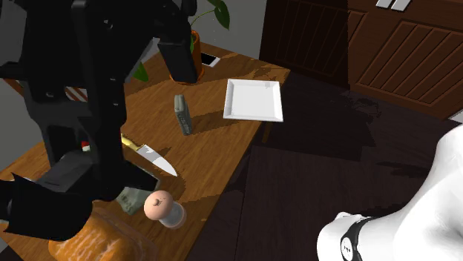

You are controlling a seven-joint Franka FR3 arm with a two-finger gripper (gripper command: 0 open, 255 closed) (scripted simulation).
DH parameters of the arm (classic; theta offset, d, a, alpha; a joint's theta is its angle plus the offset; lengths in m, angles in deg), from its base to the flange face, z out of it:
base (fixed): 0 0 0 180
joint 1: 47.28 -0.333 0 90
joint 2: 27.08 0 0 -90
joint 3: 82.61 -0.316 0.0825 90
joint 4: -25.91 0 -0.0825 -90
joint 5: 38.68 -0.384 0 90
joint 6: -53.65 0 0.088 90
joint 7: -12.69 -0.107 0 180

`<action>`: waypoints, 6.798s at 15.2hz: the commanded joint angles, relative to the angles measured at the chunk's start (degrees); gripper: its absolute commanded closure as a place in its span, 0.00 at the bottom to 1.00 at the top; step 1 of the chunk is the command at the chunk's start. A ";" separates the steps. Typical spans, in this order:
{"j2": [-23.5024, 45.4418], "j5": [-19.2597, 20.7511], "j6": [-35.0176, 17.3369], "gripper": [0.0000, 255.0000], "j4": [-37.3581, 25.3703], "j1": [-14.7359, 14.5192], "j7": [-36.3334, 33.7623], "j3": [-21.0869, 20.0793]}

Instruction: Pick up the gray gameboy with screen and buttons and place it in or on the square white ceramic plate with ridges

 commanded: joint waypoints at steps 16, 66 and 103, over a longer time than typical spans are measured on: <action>28.33 2.43 -29.72 0.00 0.32 8.62 -9.69 5.62; 78.59 -7.98 -53.45 1.00 -27.19 20.49 -14.61 10.77; 60.67 -8.22 -46.06 1.00 -17.38 38.01 11.05 18.37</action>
